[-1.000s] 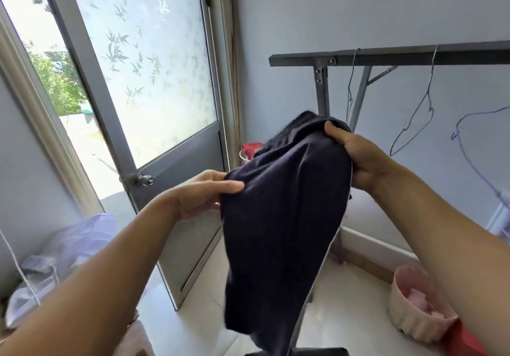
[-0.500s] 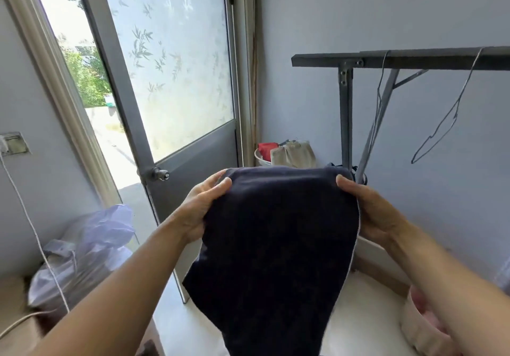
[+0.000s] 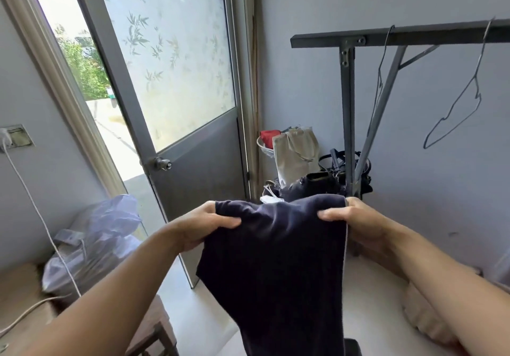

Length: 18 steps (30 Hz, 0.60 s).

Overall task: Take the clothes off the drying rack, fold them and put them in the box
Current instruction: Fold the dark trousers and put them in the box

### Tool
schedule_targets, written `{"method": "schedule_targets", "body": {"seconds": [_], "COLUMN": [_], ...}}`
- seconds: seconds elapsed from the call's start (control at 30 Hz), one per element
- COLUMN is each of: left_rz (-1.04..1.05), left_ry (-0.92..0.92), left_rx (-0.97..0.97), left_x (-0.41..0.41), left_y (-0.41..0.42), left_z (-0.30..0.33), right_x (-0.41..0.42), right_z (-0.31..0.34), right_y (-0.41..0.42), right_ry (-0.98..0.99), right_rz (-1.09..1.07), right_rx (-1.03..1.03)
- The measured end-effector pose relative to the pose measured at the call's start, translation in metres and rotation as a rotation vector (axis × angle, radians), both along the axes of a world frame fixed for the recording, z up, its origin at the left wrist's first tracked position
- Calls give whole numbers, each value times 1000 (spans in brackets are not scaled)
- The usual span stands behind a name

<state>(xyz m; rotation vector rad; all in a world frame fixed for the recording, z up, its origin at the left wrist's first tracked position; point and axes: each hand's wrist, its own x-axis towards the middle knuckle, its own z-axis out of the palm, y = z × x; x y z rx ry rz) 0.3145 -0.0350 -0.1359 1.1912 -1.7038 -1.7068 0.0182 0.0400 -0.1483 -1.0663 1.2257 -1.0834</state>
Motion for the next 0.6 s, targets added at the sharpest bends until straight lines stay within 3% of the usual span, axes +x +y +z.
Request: {"method": "schedule_targets", "body": {"seconds": [0.07, 0.17, 0.27, 0.33, 0.43, 0.5, 0.6], "left_rz": [104, 248, 105, -8, 31, 48, 130], "left_ry": [149, 442, 632, 532, 13, -233, -304], "left_rx": [55, 217, 227, 55, -172, -274, -307], "left_x": [-2, -5, -4, -2, -7, -9, -5], "left_y": [-2, -4, 1, -2, -8, -12, -15], "left_z": [1, 4, 12, 20, 32, 37, 35], "right_x": [-4, -14, -13, -10, -2, 3, 5], "right_z": [-6, -1, 15, 22, 25, 25, 30], "right_y": [-5, -6, -5, -8, -14, -16, -10], "right_ry": [-142, -381, -466, -472, -481, -423, -226], "right_rz": [-132, -143, -9, -37, -121, -187, -222], "right_rx": [35, 35, -49, -93, -78, -69, -105]}}
